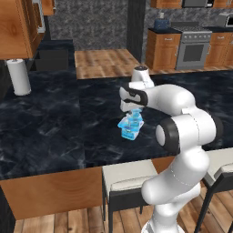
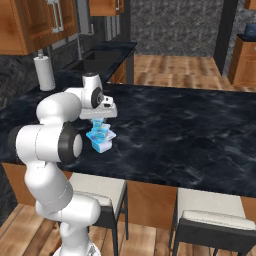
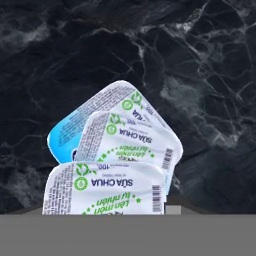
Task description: Stack the yogurt containers by placing the smaller containers on top of the larger containers.
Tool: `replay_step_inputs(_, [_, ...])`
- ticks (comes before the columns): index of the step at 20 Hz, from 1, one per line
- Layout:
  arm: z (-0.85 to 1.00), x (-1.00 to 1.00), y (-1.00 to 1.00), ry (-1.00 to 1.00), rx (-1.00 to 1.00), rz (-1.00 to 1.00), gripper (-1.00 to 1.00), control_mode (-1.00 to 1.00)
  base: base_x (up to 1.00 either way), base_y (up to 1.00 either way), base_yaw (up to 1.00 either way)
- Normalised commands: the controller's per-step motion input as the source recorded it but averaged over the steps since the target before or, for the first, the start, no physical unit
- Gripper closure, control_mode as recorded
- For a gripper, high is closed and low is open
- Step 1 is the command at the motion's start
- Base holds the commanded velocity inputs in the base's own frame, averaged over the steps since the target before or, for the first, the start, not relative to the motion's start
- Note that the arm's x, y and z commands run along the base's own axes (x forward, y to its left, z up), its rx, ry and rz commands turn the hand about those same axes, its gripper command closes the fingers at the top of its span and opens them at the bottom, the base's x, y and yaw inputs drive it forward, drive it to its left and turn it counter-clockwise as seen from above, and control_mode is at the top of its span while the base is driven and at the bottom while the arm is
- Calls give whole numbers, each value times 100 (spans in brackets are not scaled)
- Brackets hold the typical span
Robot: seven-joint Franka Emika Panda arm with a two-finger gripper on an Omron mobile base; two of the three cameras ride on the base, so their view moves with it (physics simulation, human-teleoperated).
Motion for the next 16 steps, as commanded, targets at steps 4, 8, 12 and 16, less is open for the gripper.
replay_step_inputs(4, [-3,6,0,0,0,0,100,-100,0,0,0])
replay_step_inputs(8, [0,5,0,0,0,0,100,-100,0,0,0])
replay_step_inputs(12, [0,3,0,0,0,0,100,-100,0,0,0])
replay_step_inputs(16, [-3,2,0,0,0,0,100,-100,0,0,0])
